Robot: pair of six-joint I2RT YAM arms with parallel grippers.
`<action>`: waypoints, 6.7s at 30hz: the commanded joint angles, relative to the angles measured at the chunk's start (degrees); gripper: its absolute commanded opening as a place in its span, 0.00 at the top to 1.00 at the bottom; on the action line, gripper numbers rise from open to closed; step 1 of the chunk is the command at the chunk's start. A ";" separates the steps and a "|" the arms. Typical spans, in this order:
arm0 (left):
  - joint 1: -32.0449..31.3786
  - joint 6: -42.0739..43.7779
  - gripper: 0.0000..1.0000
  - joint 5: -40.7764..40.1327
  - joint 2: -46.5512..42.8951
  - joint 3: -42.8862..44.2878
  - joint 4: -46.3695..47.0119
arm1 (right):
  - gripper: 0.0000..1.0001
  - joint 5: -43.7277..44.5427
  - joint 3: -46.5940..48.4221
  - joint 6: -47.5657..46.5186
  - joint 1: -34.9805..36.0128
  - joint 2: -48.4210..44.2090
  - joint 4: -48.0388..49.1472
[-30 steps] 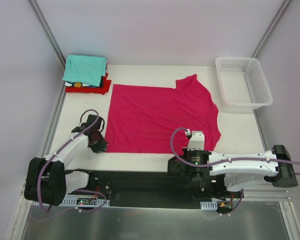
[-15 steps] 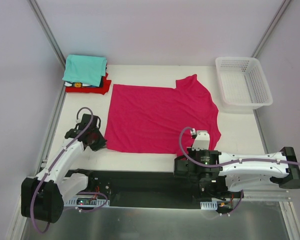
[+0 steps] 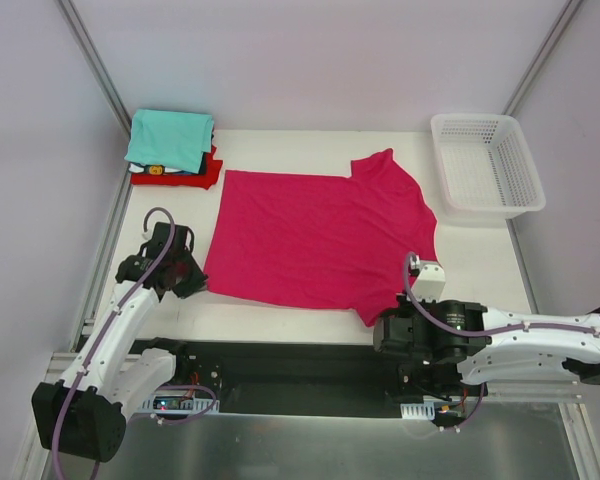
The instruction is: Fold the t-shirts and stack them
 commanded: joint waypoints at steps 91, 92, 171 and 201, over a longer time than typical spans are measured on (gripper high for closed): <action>-5.11 4.58 1.00 -15.08 1.86 14.29 1.14 | 0.99 27.63 6.81 -26.71 -4.84 -3.06 1.81; -5.29 4.49 1.00 -15.08 1.69 14.37 1.06 | 0.99 26.93 6.28 -23.40 -4.58 -2.97 0.68; -6.17 7.39 1.00 -18.95 22.77 24.74 12.48 | 0.99 -5.41 -2.07 -72.32 -53.53 4.15 55.95; -6.17 7.92 1.00 -18.95 38.86 33.09 14.77 | 0.99 -17.81 0.56 -74.43 -64.08 19.61 65.79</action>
